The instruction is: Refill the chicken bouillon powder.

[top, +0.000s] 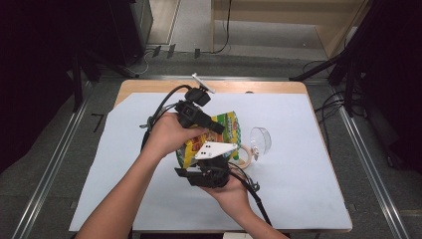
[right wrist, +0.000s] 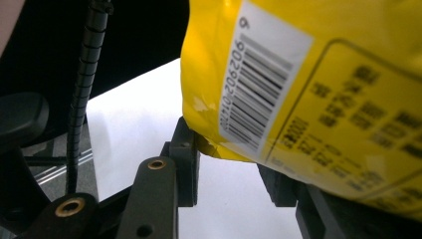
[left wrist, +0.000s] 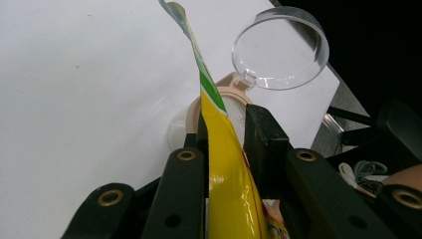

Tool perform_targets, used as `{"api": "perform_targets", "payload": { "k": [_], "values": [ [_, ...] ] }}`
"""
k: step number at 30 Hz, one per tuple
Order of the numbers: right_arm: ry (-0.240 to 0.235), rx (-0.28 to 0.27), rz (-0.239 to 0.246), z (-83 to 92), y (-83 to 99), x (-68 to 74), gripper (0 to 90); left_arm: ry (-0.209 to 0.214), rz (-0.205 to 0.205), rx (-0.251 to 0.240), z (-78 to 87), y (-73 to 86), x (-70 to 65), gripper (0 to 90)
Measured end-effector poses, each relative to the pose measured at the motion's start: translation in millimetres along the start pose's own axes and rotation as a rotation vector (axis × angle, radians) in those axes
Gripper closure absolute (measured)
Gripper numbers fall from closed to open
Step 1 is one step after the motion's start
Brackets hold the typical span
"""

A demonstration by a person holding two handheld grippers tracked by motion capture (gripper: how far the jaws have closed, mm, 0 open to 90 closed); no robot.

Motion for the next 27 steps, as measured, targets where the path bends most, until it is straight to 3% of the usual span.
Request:
{"api": "perform_targets", "payload": {
  "k": [27],
  "values": [
    [-0.006,0.007,-0.014,0.9,0.4,0.1,64.8,0.01,0.012,0.016,-4.3,-0.7,3.6,77.1]
  ]
}}
Point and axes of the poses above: each handheld gripper's, and its own axes: z roughly backward along the jaws, y roughly out of its underside, x roughly to its left, the point moved 6 cm from there along -z, roughly forward along the jaws, and after that the axes turned 3 degrees about -x, right-handed, at the moved point
